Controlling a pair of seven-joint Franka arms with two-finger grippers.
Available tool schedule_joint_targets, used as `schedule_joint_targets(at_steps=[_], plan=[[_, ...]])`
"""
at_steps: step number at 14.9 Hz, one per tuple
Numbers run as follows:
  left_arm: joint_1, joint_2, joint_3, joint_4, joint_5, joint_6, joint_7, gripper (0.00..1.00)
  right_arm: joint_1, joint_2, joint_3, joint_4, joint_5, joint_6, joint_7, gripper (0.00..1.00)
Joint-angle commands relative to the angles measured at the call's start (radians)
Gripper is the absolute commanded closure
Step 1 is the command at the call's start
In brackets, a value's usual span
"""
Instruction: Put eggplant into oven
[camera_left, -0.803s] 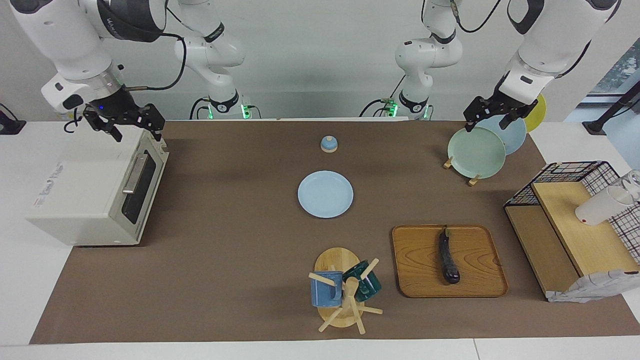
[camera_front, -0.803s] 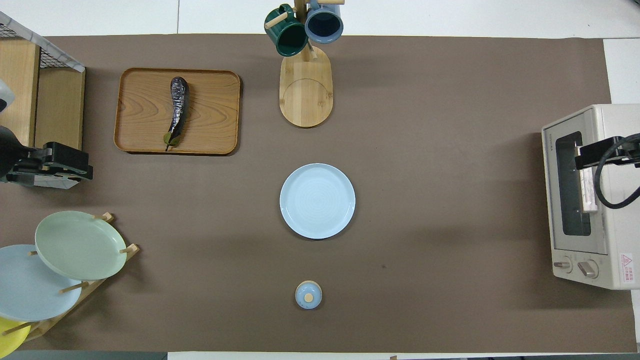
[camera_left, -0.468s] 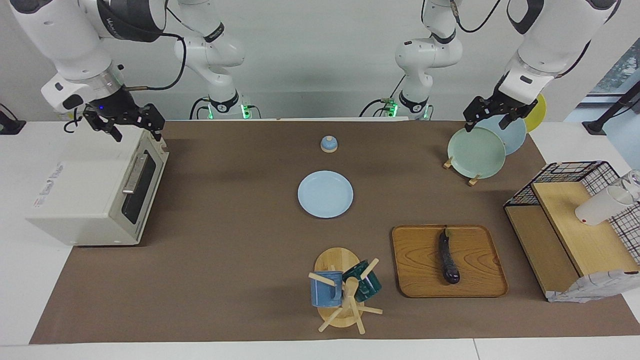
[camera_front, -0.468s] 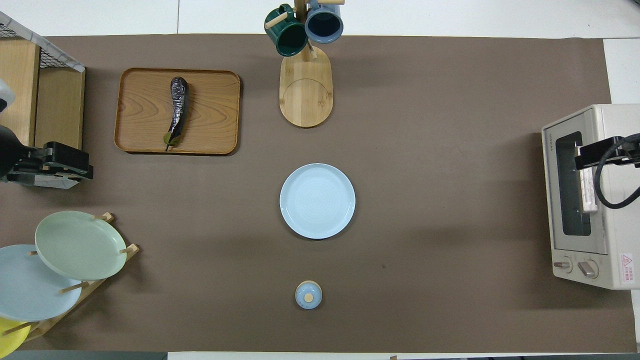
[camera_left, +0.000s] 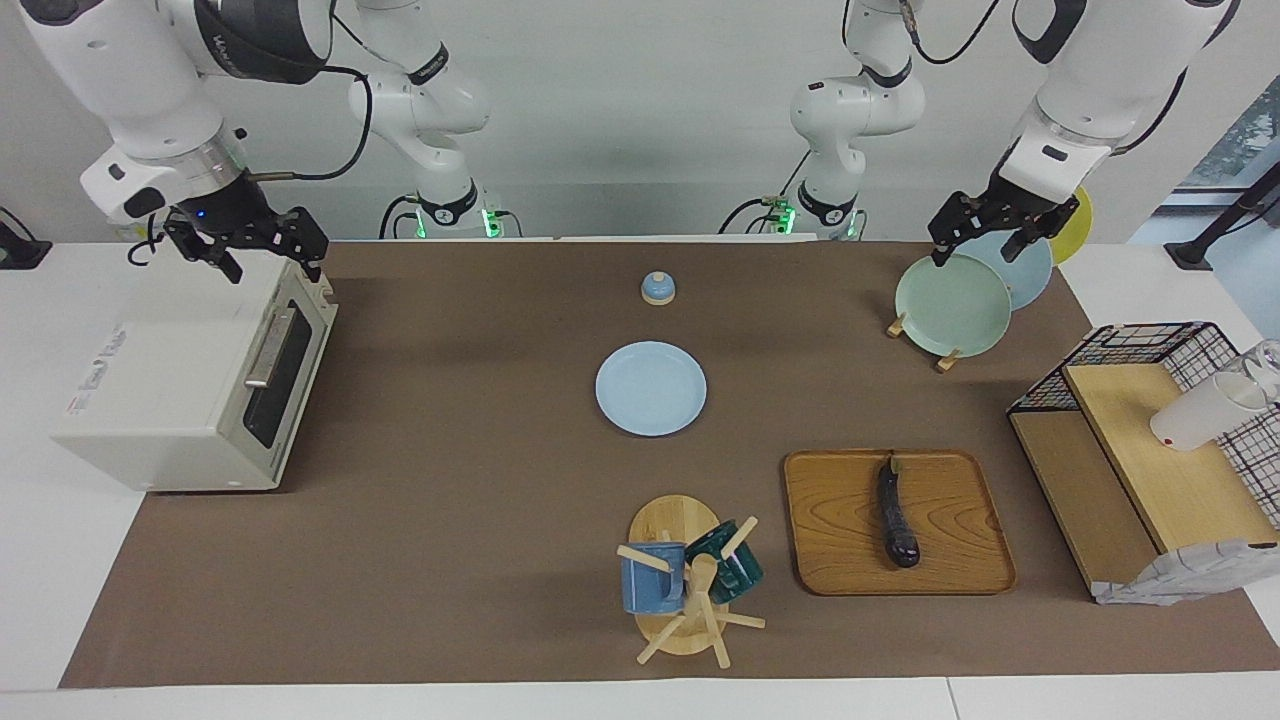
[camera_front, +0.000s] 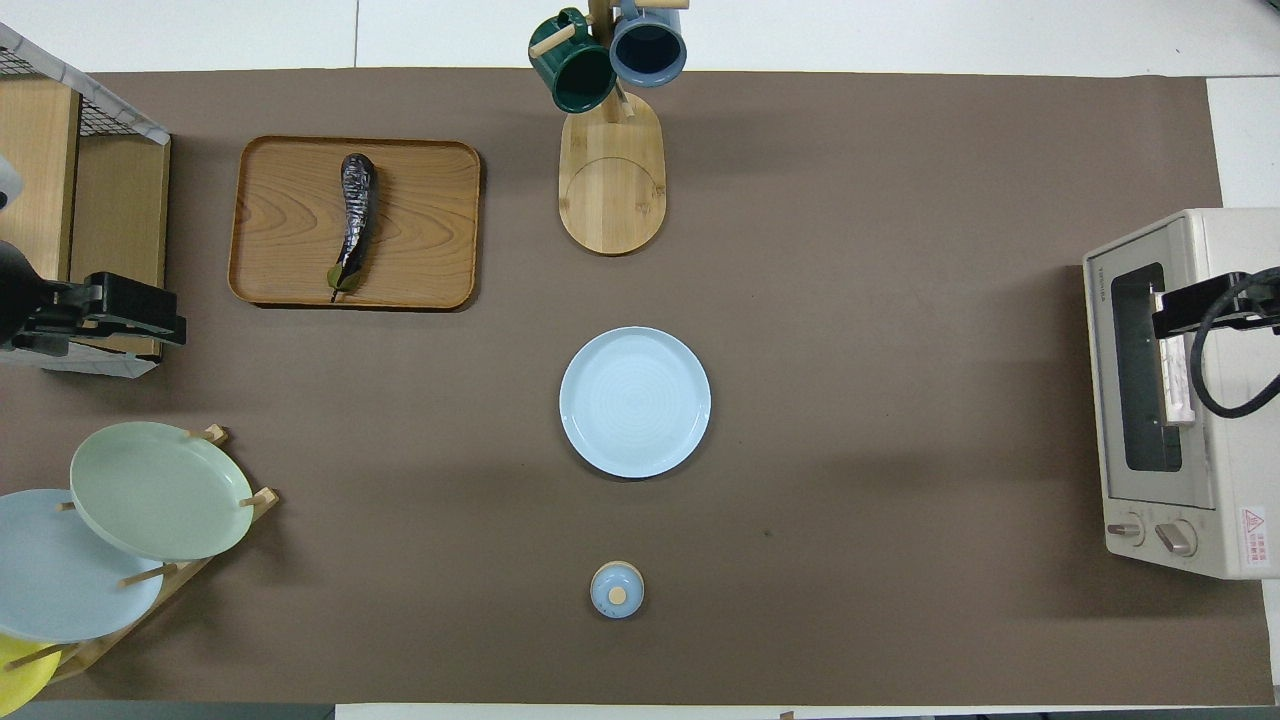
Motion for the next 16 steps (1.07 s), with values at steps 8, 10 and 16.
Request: schedule_joint_targets(at_steps=[8, 10, 16], plan=[[-0.045, 0.408, 0.001, 0.22, 0.006, 0.126, 0.065, 0.0, -0.042, -0.09, 0.007, -0.201, -0.018, 0.152, -0.057, 1.0], [-0.045, 0.471, 0.001, 0.229, 0.02, 0.213, 0.093, 0.0, -0.053, -0.112, 0.006, -0.251, -0.021, 0.193, -0.051, 1.0], [-0.082, 0.674, 0.001, 0.255, 0.099, 0.43, 0.113, 0.0, -0.079, -0.15, 0.006, -0.407, -0.075, 0.33, 0.029, 1.0]])
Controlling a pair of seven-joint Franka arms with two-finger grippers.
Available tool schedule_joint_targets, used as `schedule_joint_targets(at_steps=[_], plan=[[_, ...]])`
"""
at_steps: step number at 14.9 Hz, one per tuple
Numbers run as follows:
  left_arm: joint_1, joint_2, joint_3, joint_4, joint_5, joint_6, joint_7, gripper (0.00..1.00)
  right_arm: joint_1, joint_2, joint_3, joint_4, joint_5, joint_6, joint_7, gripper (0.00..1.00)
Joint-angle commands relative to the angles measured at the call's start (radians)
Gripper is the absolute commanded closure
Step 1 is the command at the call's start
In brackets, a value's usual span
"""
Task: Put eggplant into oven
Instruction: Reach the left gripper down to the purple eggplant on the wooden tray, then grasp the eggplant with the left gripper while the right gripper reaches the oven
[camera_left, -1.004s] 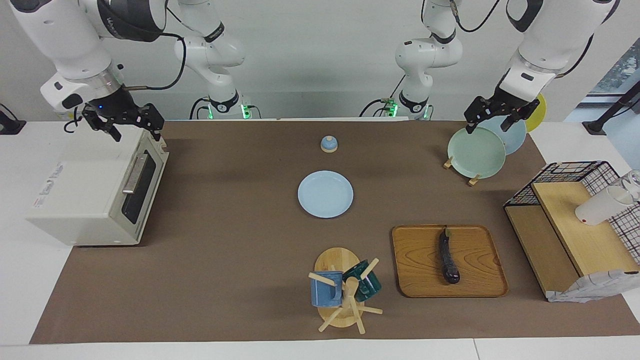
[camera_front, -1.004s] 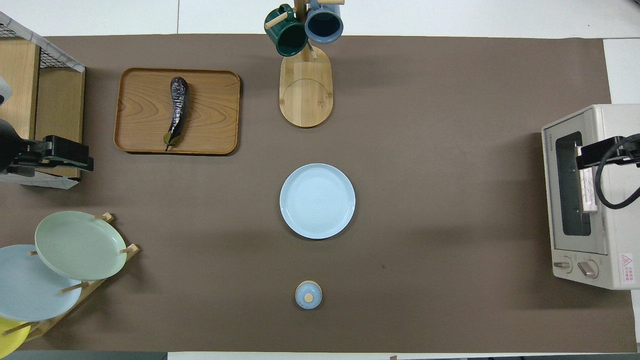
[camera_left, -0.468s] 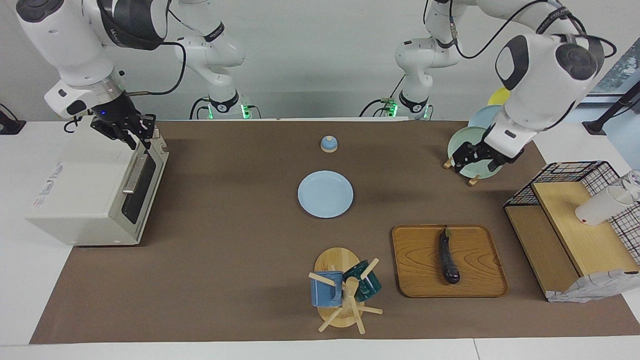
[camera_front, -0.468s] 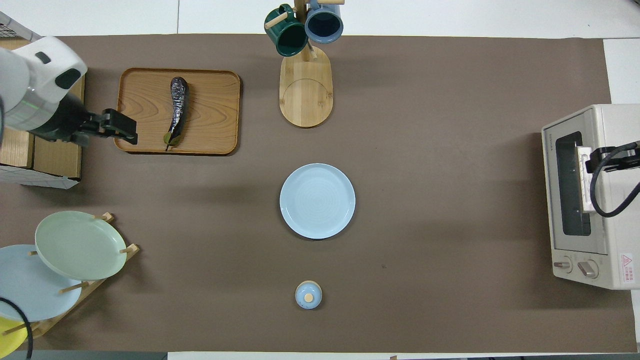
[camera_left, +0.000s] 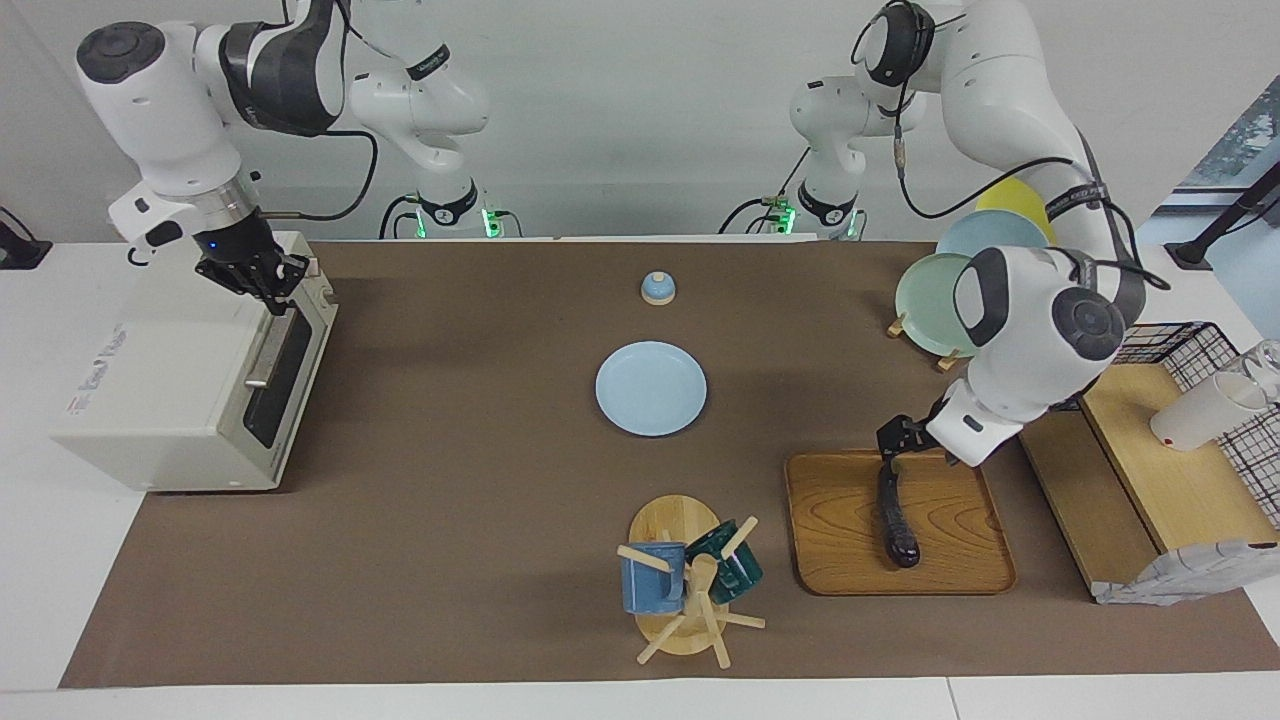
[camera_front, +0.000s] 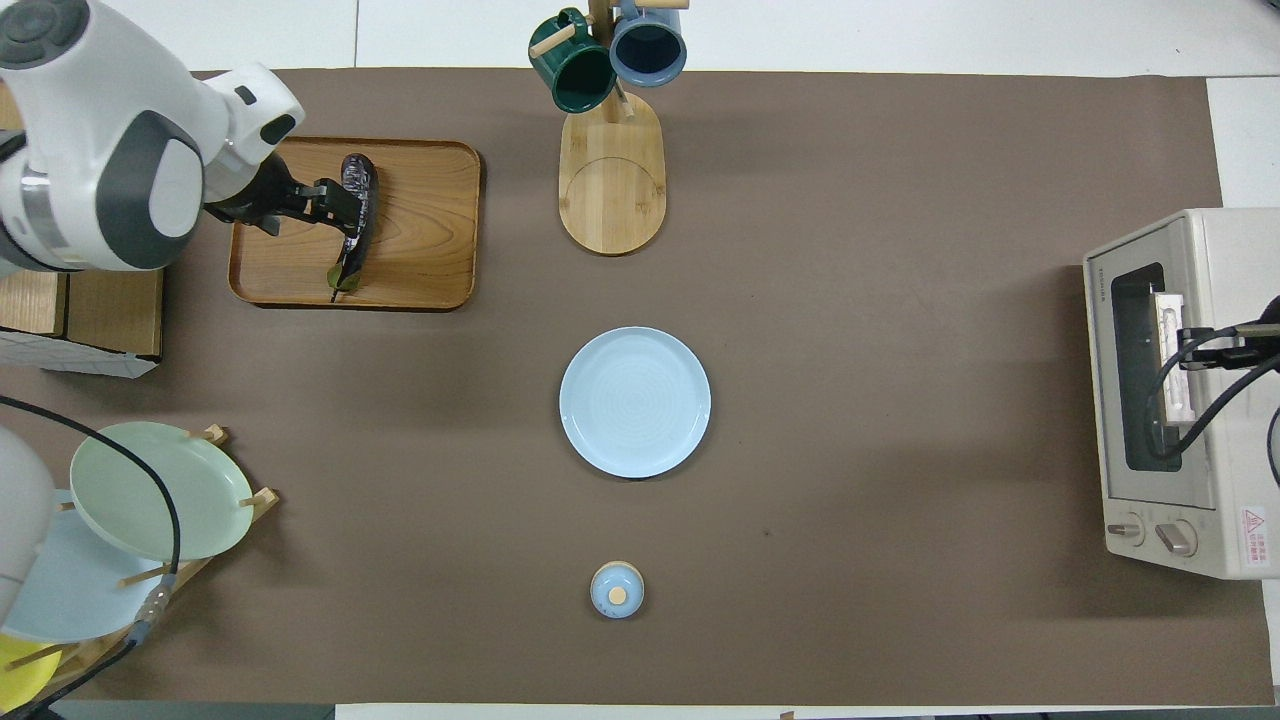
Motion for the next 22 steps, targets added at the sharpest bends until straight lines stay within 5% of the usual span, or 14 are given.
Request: schedule_joint_targets(at_steps=[1, 16, 22], plan=[[-0.012, 0.06, 0.007, 0.043, 0.057, 0.087, 0.014, 0.0, -0.03, -0.034, 0.01, -0.061, -0.014, 0.034, 0.011, 1.0], [-0.008, 0.011, 0.005, -0.201, 0.071, 0.354, 0.059, 0.03, -0.091, -0.011, 0.01, -0.136, -0.016, 0.102, -0.072, 1.0], [-0.008, 0.007, 0.005, -0.191, 0.045, 0.33, 0.059, 0.1, -0.095, 0.003, 0.01, -0.143, -0.016, 0.103, -0.069, 1.0]])
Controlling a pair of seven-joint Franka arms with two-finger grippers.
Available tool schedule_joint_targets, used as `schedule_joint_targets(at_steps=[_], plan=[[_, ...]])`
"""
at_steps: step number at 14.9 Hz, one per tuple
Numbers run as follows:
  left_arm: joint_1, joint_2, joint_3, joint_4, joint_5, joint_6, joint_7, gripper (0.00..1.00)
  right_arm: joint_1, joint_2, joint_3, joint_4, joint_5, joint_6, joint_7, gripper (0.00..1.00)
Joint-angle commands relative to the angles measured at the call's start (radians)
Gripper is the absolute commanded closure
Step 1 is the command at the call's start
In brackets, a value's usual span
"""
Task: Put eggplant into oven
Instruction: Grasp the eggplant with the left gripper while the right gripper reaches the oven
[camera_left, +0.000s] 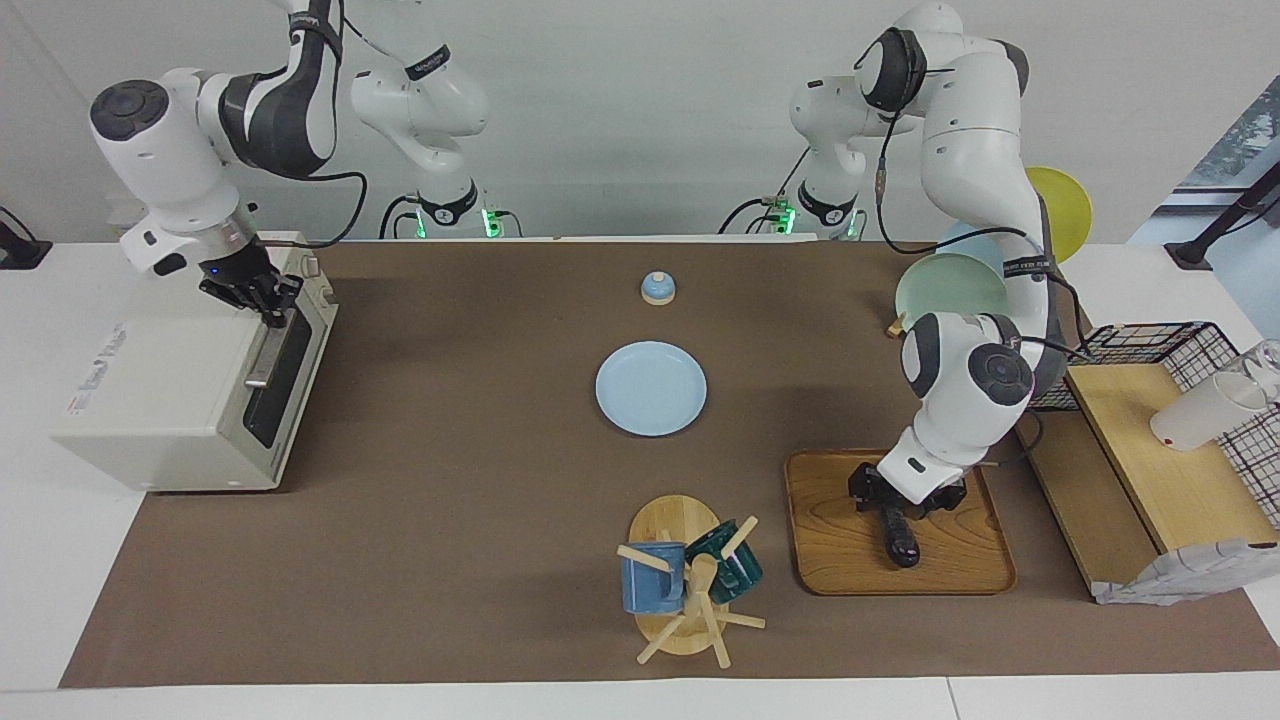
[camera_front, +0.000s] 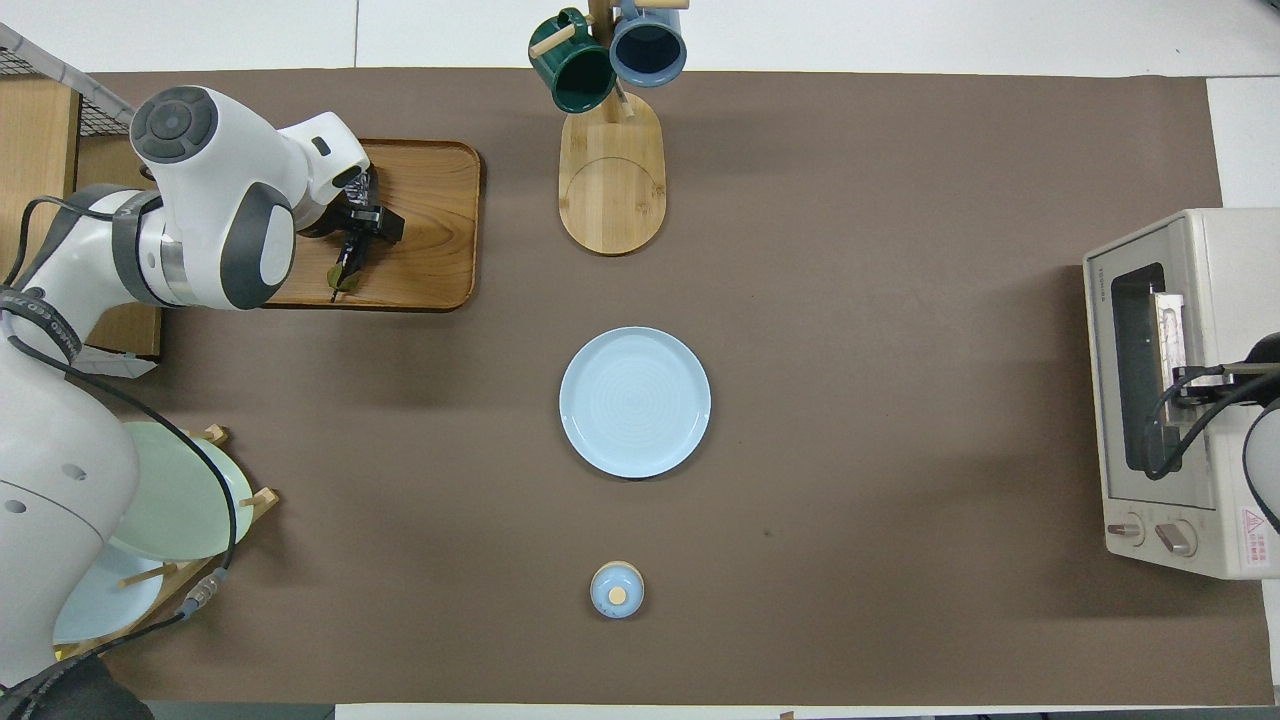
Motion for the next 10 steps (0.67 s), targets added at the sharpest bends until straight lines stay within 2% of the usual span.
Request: schedule_joint_targets(at_steps=[1, 3, 4, 5, 6, 7, 10], plan=[[-0.001, -0.037, 0.003, -0.026, -0.008, -0.016, 0.005, 0.11, -0.018, 0.003, 0.012, -0.022, -0.007, 0.024, -0.019, 1.0], [-0.009, -0.035, 0.005, -0.02, -0.008, -0.019, 0.005, 0.14, -0.006, 0.008, 0.012, -0.022, -0.004, 0.034, -0.016, 1.0], [-0.009, -0.035, 0.005, -0.02, -0.008, -0.02, 0.005, 0.24, 0.011, 0.012, 0.013, -0.022, -0.004, 0.046, -0.011, 1.0], [-0.009, -0.035, 0.005, -0.02, -0.008, -0.023, 0.005, 0.53, 0.032, 0.016, 0.013, -0.02, -0.002, 0.051, -0.011, 1.0], [-0.009, -0.035, 0.005, -0.017, -0.008, -0.025, 0.005, 0.94, 0.037, 0.017, 0.013, -0.022, 0.002, 0.062, -0.01, 1.0], [-0.007, -0.035, 0.005, -0.011, -0.008, -0.03, 0.005, 1.0, 0.057, 0.032, 0.016, -0.023, 0.007, 0.088, -0.008, 1.0], [-0.007, -0.032, 0.005, 0.024, -0.019, -0.071, 0.004, 1.0, 0.087, 0.071, 0.016, -0.031, 0.009, 0.152, 0.018, 1.0]])
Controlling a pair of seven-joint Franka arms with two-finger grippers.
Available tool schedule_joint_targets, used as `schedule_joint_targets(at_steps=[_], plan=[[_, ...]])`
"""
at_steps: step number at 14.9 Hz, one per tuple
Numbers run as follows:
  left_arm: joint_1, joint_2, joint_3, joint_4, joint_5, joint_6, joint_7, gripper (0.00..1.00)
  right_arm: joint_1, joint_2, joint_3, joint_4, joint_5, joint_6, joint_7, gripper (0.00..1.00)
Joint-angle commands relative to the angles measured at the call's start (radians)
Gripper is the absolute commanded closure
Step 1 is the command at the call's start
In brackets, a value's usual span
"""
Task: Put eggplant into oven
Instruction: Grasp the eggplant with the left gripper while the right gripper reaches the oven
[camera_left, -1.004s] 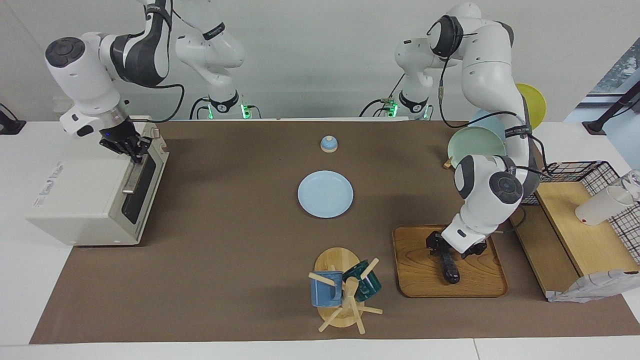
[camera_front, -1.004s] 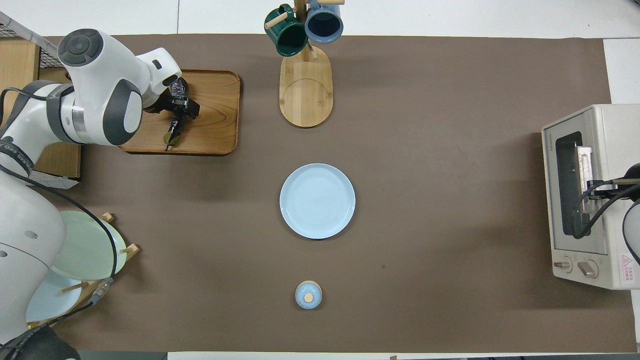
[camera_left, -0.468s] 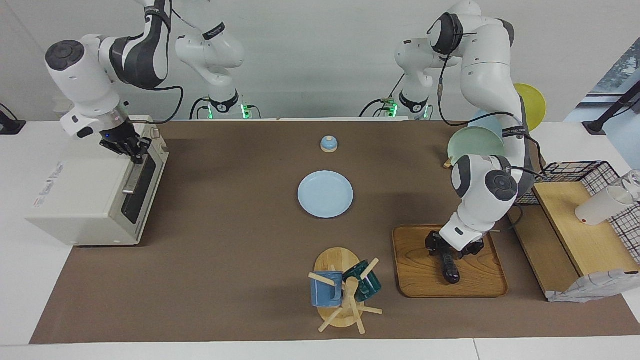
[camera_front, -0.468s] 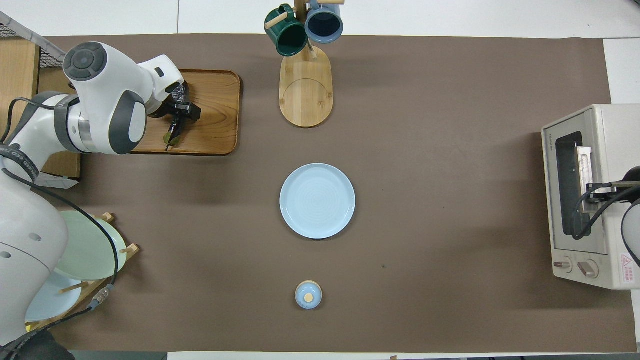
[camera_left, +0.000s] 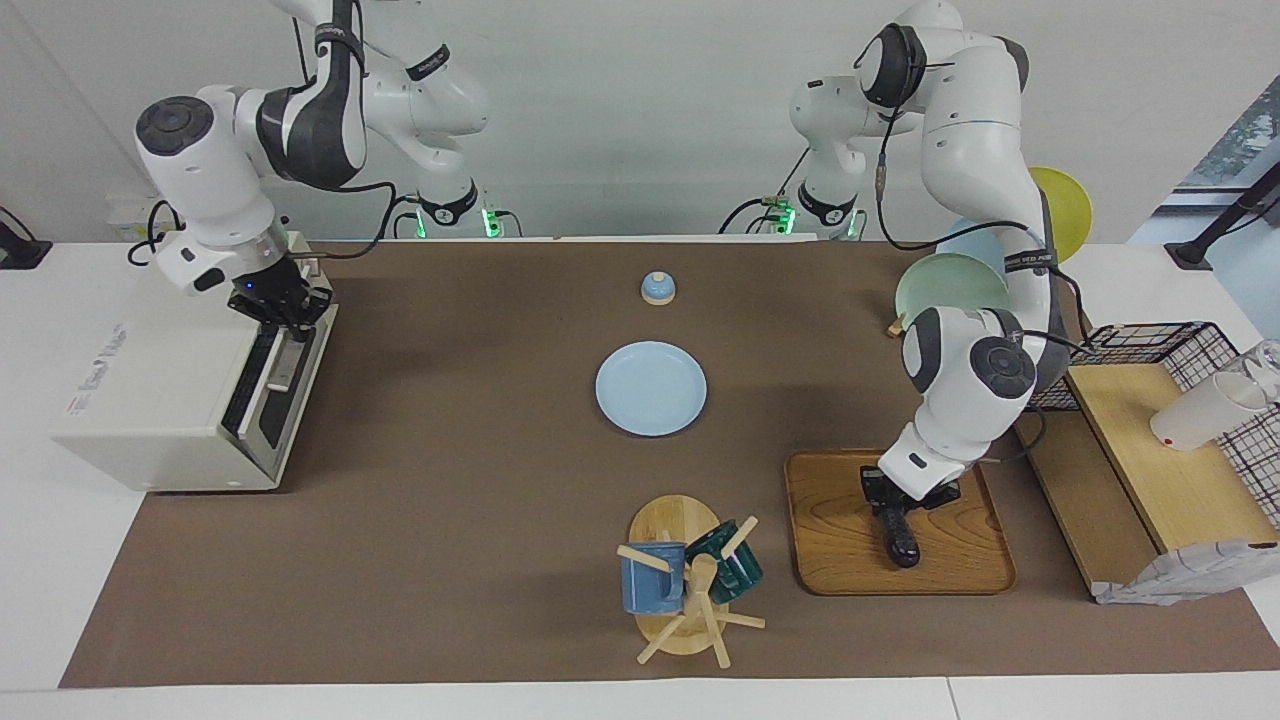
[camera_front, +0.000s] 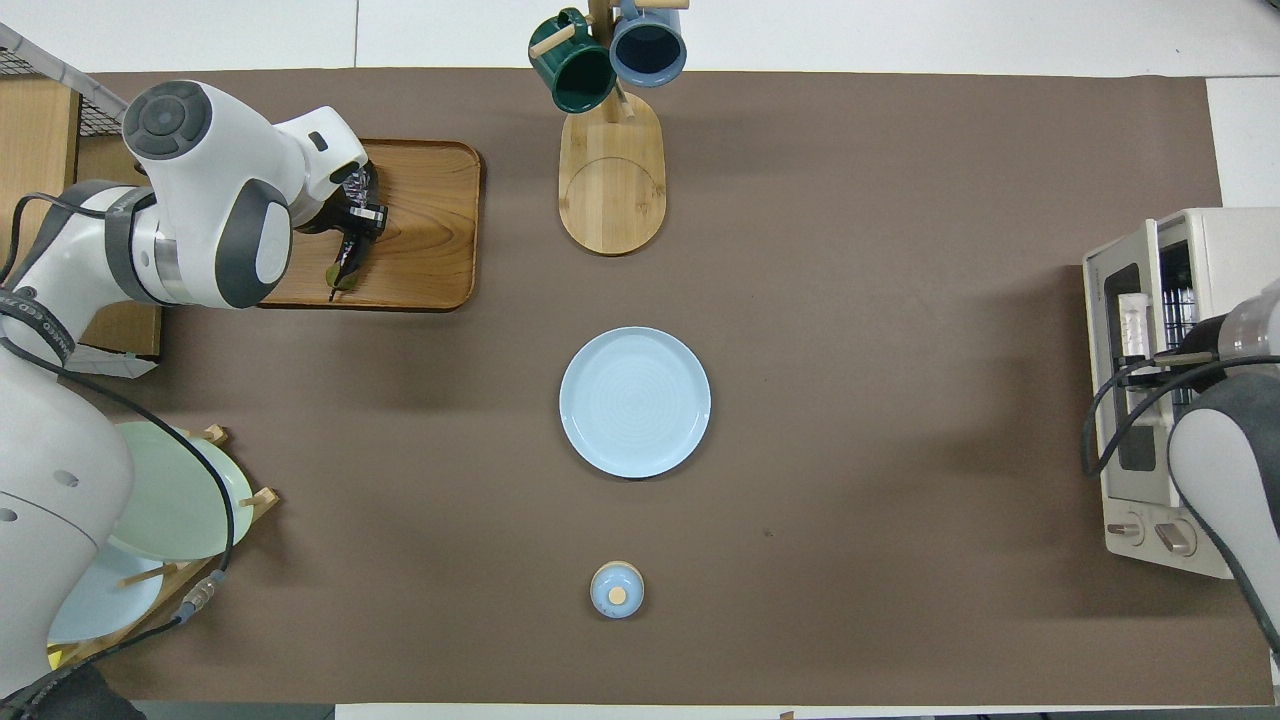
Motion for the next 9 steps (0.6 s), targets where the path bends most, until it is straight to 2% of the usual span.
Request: schedule_joint_targets(at_steps=[1, 3, 6, 9], plan=[[-0.009, -0.019, 0.008, 0.048, -0.031, -0.103, 0.001, 1.0, 0.016, 0.059, 0.001, -0.014, 0.005, 0.104, 0.012, 1.0], [-0.009, -0.036, 0.008, 0.102, -0.086, -0.176, -0.003, 1.0, 0.019, 0.069, 0.002, -0.028, 0.007, 0.124, 0.033, 1.0], [-0.016, -0.149, 0.006, 0.095, -0.118, -0.307, -0.074, 1.0, 0.019, 0.093, 0.002, -0.048, 0.008, 0.173, 0.035, 1.0], [-0.079, -0.246, 0.0, 0.069, -0.149, -0.423, -0.198, 1.0, 0.036, 0.139, 0.004, -0.058, 0.01, 0.252, 0.036, 1.0]])
